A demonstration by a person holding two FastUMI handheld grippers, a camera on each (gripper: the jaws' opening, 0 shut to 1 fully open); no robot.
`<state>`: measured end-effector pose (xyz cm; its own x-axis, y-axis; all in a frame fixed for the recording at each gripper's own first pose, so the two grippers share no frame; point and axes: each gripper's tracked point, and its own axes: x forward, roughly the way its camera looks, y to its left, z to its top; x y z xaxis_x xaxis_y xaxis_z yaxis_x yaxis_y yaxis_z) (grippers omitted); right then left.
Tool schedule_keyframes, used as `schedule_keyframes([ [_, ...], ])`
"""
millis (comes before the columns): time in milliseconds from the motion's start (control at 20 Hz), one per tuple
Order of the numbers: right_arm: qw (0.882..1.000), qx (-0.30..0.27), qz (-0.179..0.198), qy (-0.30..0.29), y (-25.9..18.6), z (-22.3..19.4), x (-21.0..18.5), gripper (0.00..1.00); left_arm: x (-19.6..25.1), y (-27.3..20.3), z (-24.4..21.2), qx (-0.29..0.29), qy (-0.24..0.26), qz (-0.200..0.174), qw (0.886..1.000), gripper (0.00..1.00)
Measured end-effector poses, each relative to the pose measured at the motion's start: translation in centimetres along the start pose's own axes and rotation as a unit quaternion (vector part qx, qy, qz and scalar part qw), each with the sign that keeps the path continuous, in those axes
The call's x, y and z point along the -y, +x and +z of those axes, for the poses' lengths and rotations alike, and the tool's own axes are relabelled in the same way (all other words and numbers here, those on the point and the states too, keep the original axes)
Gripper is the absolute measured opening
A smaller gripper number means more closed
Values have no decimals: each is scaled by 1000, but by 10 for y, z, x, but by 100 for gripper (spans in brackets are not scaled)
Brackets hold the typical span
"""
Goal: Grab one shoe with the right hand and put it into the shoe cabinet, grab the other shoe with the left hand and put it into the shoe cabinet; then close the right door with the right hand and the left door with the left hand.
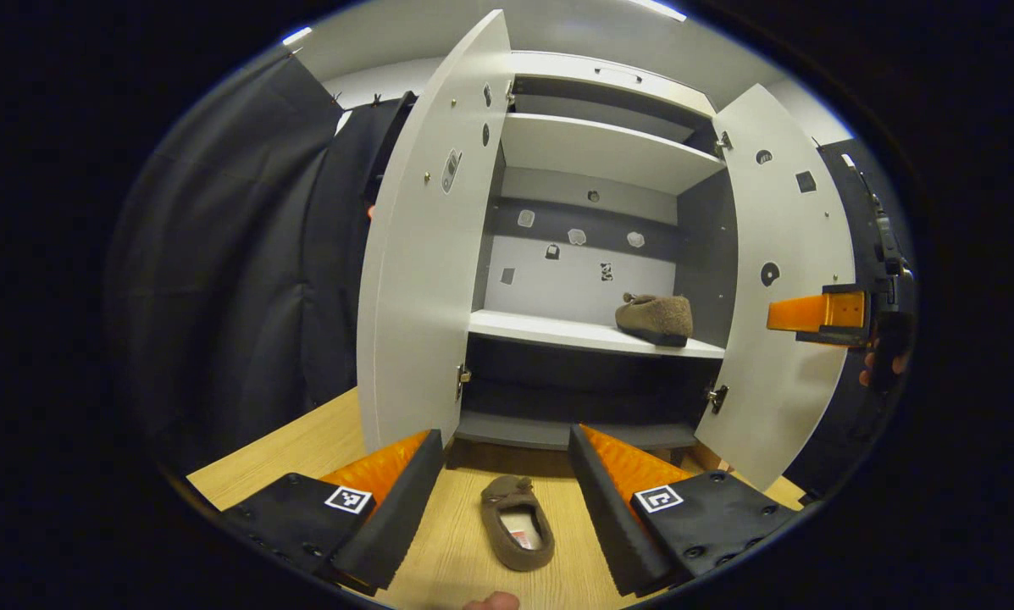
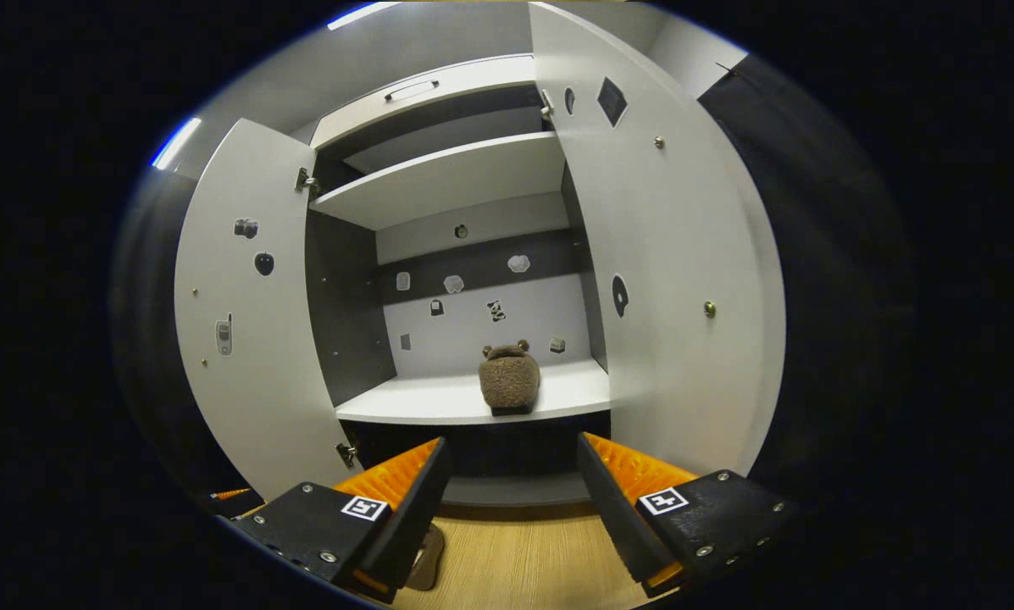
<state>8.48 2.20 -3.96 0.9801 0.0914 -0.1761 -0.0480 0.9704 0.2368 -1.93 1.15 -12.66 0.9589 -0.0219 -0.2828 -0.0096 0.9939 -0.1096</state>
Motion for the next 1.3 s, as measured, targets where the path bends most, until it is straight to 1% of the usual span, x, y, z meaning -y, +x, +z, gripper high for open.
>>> schedule_keyframes([
  [50, 1000, 5, -7, -10, -1, 1, 6, 92, 3, -1, -5, -7, 0, -4, 1000, 99],
  [200, 999, 26, -14, -31, -3, 3, 13, 92, 12, 12, -33, -50, -5, -29, 998, 99],
  [250, 999, 28, -12, -34, -5, 2, 12, 92, 13, 21, -47, -69, -10, -41, 997, 97],
  [350, 999, 30, -9, -44, -8, -2, 11, 92, 11, 40, -85, -122, -22, -62, 990, 97],
  [400, 998, 30, -7, -47, -9, -2, 11, 92, 7, 51, -109, -155, -23, -64, 986, 97],
  [550, 998, 30, -5, -57, -13, -6, 14, 92, -10, 76, -169, -240, -36, -45, 969, 98],
  [650, 998, 23, -14, -65, -15, -15, 22, 92, -22, 93, -196, -270, -29, -24, 962, 97],
  [800, 998, 15, -19, -60, -18, -22, 28, 93, -39, 115, -218, -303, -15, -11, 953, 97],
  [900, 998, 14, -21, -60, -20, -24, 33, 92, -44, 126, -231, -303, -7, -9, 953, 97],
  [1050, 998, 7, -31, -61, -21, -27, 41, 92, -48, 155, -241, -289, -7, -16, 957, 96],
  [1100, 997, 1, -37, -63, -21, -29, 45, 92, -46, 160, -244, -286, -7, -18, 958, 100],
  [1150, 997, -4, -39, -67, -23, -31, 47, 92, -46, 167, -248, -283, -8, -15, 959, 96],
  [1300, 996, -4, -39, -76, -26, -30, 47, 92, -44, 178, -246, -270, -14, -8, 963, 96],
])
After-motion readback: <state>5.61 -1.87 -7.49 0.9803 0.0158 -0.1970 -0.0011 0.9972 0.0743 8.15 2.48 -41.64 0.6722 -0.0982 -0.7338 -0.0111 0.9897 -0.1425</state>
